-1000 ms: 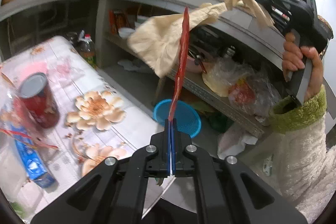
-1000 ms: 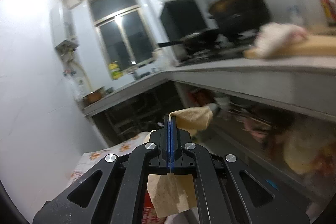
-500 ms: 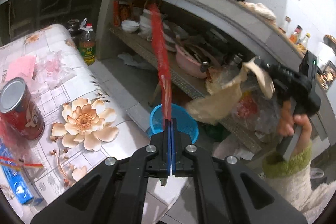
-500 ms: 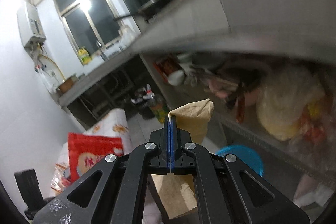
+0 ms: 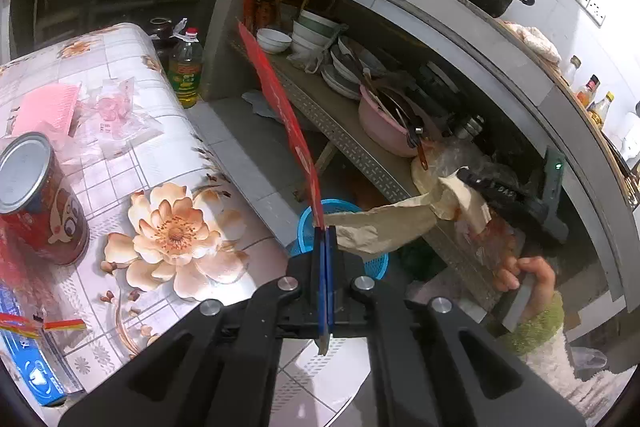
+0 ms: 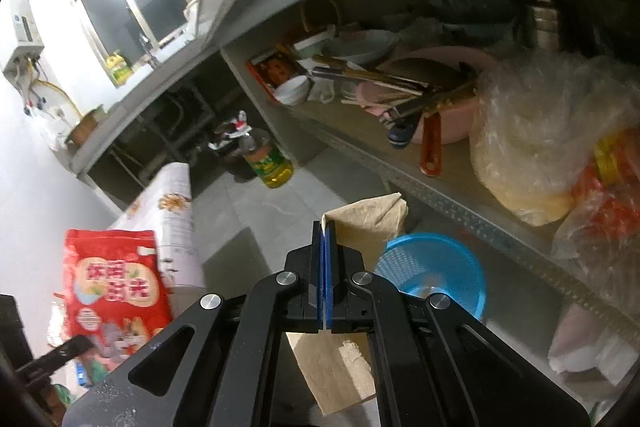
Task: Collect trash
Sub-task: 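Carry the brown paper and red snack bag over the blue wastebasket with both tools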
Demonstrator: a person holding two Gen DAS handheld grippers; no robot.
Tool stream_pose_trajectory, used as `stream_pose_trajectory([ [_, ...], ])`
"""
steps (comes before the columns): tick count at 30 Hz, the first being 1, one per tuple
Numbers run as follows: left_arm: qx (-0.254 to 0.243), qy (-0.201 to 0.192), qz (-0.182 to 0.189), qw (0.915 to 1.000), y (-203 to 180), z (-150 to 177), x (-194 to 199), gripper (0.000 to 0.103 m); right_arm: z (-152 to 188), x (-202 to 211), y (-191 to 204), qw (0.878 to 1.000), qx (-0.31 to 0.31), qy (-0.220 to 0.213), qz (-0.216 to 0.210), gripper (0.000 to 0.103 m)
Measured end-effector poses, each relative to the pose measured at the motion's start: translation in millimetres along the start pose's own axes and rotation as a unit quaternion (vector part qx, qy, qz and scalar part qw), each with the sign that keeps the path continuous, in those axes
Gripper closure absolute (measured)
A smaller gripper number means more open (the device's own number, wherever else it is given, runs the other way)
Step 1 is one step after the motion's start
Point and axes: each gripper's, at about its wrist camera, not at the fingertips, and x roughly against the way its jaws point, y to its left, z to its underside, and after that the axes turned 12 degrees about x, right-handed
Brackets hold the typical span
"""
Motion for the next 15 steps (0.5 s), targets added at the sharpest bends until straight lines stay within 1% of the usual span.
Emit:
stream_pose_trajectory([
  [4,0.003,-0.005,-0.003,1.0,-1,-4,3,0.103,3,-19,-6,1.0,0.002,0.017,0.013,0.103],
  [7,0.002,-0.006,-0.005,1.0,-11,-15,7,0.103,6,-33,-8,0.999,0.007,0.031,0.023,0.103],
  [11,-0.019,-0.013,0.0,0.9997,-39,-36,8,0.103,10,-50,-11,0.998,0.015,0.047,0.033,0.103],
  [13,-0.041,-0.009,0.008,0.9991,-59,-46,-1,0.103,12,-58,-12,0.998,0.018,0.053,0.035,0.103],
  [15,-0.056,0.005,0.011,0.9984,-76,-53,-18,0.103,15,-68,-15,0.997,0.023,0.062,0.039,0.103],
])
